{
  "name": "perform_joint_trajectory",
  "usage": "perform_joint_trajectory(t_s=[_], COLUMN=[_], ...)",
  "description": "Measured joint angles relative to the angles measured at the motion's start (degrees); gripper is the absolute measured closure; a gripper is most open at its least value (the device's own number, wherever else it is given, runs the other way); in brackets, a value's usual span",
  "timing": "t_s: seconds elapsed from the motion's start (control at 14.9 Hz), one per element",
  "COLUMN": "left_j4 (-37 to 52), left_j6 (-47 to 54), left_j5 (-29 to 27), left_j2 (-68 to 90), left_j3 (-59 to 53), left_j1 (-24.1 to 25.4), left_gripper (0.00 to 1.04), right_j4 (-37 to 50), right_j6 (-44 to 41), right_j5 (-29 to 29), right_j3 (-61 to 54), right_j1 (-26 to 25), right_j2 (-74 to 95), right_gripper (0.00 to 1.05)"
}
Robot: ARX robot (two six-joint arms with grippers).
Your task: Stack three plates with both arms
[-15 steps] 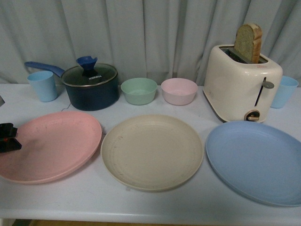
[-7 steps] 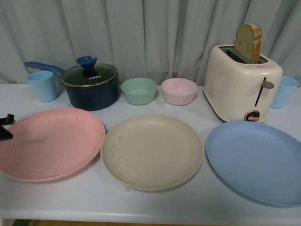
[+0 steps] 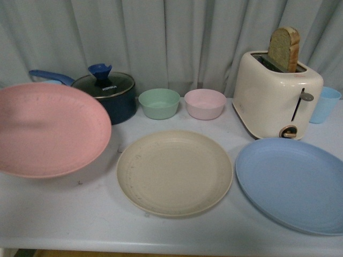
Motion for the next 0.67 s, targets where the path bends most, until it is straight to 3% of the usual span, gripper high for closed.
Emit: perform_joint_trajectory(t_s=[0.27, 0.67], left_j4=[-1.6, 1.5], left_j6=[-9.7, -20.7], left_j5=[-1.4, -7.6], left_j2=[-5.8, -2.4], left_j3=[-0.9, -5.8], left_j1=[-13.2, -24.5], left_gripper=[1.02, 1.02], right_j4=[0.0, 0.0], right_j6=[0.0, 0.0], right_j5=[0.0, 0.0], right_j3=[0.0, 0.0], right_j1=[0.0, 0.0], right_j2=[0.0, 0.0], right_gripper=[0.06, 0.06])
